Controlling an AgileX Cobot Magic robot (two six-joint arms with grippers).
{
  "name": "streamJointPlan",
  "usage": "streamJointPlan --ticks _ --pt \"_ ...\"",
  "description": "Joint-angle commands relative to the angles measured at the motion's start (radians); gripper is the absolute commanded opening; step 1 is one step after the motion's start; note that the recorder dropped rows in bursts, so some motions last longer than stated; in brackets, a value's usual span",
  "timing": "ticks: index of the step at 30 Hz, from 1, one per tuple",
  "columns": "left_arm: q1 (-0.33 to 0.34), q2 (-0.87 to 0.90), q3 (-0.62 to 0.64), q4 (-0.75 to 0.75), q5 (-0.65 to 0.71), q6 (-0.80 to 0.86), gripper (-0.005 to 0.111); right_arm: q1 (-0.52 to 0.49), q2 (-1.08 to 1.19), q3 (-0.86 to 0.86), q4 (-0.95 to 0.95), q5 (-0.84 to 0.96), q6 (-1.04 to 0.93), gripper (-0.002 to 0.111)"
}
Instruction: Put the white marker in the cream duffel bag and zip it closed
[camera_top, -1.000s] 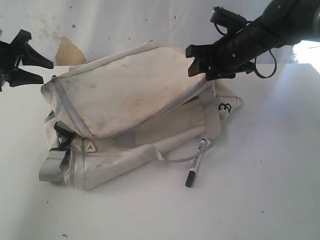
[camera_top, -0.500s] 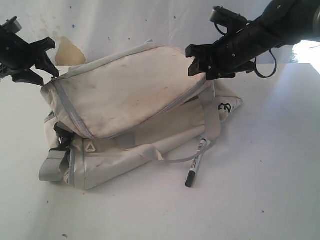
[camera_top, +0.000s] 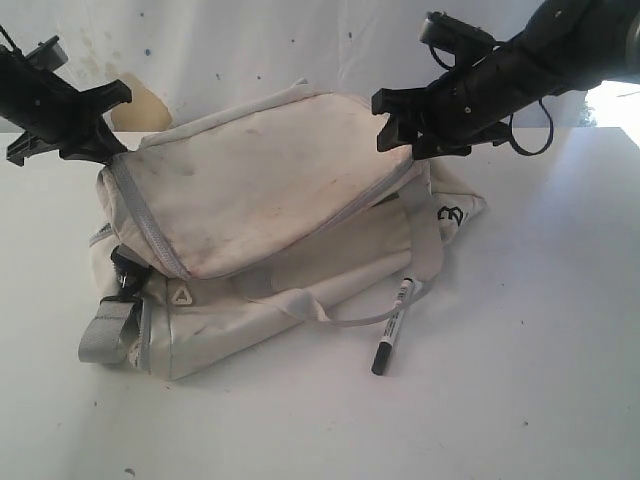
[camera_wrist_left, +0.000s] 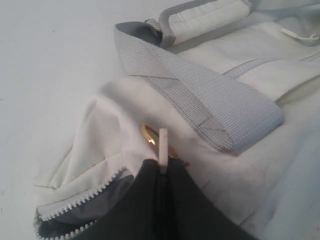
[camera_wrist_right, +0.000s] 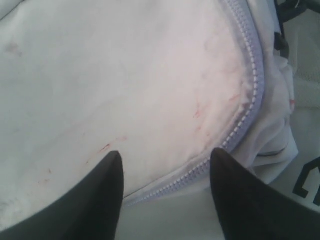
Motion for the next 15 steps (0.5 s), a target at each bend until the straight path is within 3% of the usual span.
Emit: streamJointPlan --ticks 1,5,12,15 --pt "-0.005 -0.006 -0.026 -0.012 0.012 0.015 0.000 -0.006 -0.007 0.001 -0.005 -0.002 -0.003 0.050" --pt "-0.005 -0.006 -0.060 -0.012 0.050 0.019 0.005 -0.006 -0.007 0.001 -0.005 -0.002 -0.003 0.050" --pt "-0.005 -0.006 -0.085 -0.008 0.101 0.019 0.039 -0.006 -0.007 0.001 -0.005 -0.004 -0.003 0.050" --pt "-0.005 -0.006 -0.085 -0.008 0.107 0.019 0.046 -0.006 -0.007 0.001 -0.005 -0.004 -0.003 0.050"
